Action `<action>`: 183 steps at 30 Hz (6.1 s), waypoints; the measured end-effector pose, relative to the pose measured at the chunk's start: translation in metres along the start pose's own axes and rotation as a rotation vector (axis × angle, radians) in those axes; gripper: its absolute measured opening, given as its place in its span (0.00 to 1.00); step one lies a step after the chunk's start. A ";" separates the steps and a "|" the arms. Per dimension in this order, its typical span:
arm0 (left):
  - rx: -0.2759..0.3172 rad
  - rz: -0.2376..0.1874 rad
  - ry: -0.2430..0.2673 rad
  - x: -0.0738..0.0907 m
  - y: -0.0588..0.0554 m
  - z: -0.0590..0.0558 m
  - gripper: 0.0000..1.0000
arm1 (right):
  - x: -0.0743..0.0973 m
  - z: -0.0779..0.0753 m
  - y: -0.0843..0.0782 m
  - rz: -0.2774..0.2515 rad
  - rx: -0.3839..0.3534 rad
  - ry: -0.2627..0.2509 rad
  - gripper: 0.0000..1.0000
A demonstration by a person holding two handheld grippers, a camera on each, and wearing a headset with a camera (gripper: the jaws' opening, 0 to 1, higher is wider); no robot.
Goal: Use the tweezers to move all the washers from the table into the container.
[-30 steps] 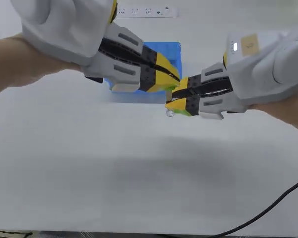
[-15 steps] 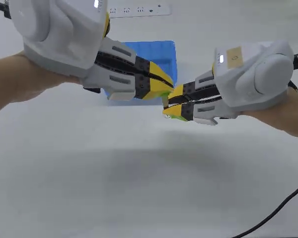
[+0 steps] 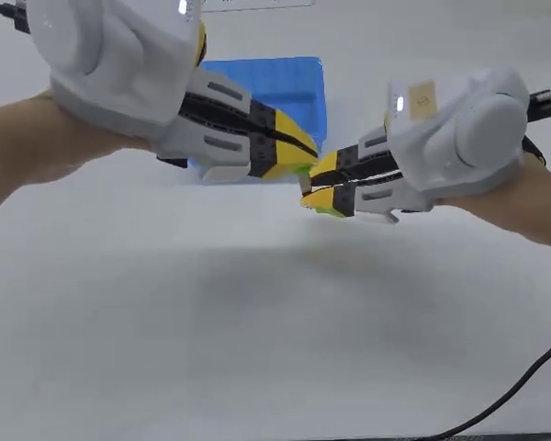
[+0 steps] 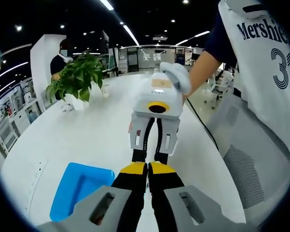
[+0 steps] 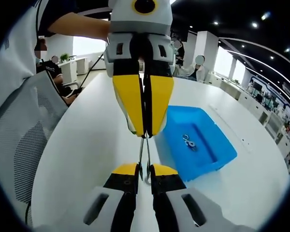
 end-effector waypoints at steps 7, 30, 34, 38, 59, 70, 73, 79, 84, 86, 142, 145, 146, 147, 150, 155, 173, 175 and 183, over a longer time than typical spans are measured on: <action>0.005 0.008 -0.003 -0.003 -0.004 0.002 0.05 | -0.006 -0.006 -0.006 0.002 -0.017 0.006 0.11; 0.025 -0.005 -0.021 -0.006 -0.003 0.004 0.05 | -0.007 -0.001 -0.010 0.017 -0.056 0.005 0.09; 0.024 -0.003 -0.028 -0.004 -0.002 0.001 0.05 | -0.007 0.002 -0.008 0.013 -0.056 0.005 0.09; 0.019 -0.005 -0.031 0.000 0.001 0.000 0.05 | -0.004 0.004 -0.001 0.007 -0.048 0.004 0.09; -0.083 -0.009 0.041 0.056 0.048 0.009 0.05 | 0.012 -0.012 0.069 -0.039 0.062 -0.050 0.10; -0.134 -0.030 0.062 0.077 0.065 0.031 0.05 | 0.012 -0.040 0.098 -0.069 0.086 -0.086 0.10; -0.143 -0.043 0.063 0.078 0.068 0.041 0.05 | 0.010 -0.053 0.102 -0.071 0.084 -0.104 0.10; -0.147 -0.051 0.062 0.073 0.064 0.060 0.05 | 0.003 -0.074 0.099 -0.062 0.076 -0.123 0.10; -0.138 -0.045 0.054 0.067 0.055 0.071 0.05 | -0.005 -0.086 0.089 -0.054 0.059 -0.120 0.10; -0.130 -0.043 0.052 0.065 0.050 0.074 0.05 | -0.009 -0.090 0.083 -0.050 0.050 -0.114 0.10; 0.007 -0.053 0.075 0.045 0.001 0.094 0.05 | -0.047 -0.096 0.042 -0.044 -0.081 -0.074 0.13; 0.003 -0.059 0.079 0.049 0.005 0.092 0.05 | -0.045 -0.092 0.048 -0.051 -0.074 -0.062 0.12; 0.001 -0.061 0.078 0.050 0.007 0.091 0.05 | -0.044 -0.092 0.049 -0.051 -0.072 -0.061 0.12; -0.002 -0.061 0.080 0.051 0.008 0.090 0.05 | -0.043 -0.094 0.050 -0.047 -0.059 -0.066 0.12; -0.006 -0.067 0.085 0.057 0.012 0.086 0.05 | -0.038 -0.091 0.052 -0.047 -0.053 -0.064 0.12; -0.017 -0.071 0.084 0.066 0.019 0.076 0.05 | -0.024 -0.082 0.058 -0.039 -0.035 -0.057 0.10; -0.008 -0.050 0.087 0.086 0.017 0.026 0.05 | 0.007 -0.029 0.068 0.041 0.038 -0.028 0.08; 0.000 -0.049 0.090 0.085 0.013 0.022 0.05 | 0.006 -0.027 0.064 0.052 0.040 -0.022 0.08; -0.001 0.035 0.100 0.073 -0.018 0.006 0.05 | -0.001 -0.007 0.048 0.132 0.062 0.026 0.08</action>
Point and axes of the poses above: the centre of the closed fingertips' face, and the gripper's own axes: x roughly backward along the fingers, z roughly to its left, y roughly out of its top, the point moved 2 cm from there along x, roughly backward along the fingers, and after that the axes turned 2 degrees about y, right-handed, at the moved point
